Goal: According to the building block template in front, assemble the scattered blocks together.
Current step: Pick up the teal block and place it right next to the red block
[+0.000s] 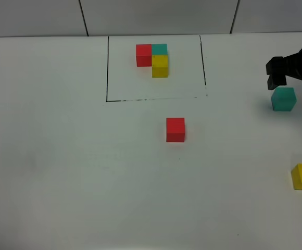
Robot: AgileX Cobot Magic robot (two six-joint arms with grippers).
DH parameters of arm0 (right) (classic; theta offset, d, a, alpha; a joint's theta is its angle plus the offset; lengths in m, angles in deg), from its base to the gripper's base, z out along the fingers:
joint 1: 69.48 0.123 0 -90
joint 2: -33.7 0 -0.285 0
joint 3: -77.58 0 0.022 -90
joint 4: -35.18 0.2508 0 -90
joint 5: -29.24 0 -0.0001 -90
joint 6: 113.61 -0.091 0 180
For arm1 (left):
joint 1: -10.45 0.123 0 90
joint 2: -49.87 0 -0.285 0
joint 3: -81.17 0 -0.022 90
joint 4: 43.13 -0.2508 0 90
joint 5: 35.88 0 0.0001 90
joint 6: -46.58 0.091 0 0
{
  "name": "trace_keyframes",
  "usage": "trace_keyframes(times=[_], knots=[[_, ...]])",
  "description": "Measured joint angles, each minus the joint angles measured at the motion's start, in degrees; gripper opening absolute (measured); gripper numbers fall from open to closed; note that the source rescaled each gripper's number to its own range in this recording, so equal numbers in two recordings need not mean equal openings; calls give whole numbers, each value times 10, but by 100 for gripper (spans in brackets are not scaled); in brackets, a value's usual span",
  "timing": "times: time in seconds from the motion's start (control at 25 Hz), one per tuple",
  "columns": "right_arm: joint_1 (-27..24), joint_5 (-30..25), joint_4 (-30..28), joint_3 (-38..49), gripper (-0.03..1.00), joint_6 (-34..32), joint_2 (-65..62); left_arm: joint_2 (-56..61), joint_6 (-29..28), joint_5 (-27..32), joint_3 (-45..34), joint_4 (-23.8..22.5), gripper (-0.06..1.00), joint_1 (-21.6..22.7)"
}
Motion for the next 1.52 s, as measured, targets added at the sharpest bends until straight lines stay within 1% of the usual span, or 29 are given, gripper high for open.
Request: trace_keyframes(times=[0.12,0.28,0.48,1.12,1.52], knots=[[-1,-12,-14,-29,81,1,31,0,0,0,0,0,70,0],[-16,-23,-18,-53,81,11,75,0,0,0,0,0,70,0],[-32,-25,-22,-72,81,26,116,0,0,0,0,0,70,0],[-34,-2,-10,-84,81,46,162,0,0,0,0,0,70,0],[-34,31,-3,-87,81,51,185,0,0,0,0,0,70,0]])
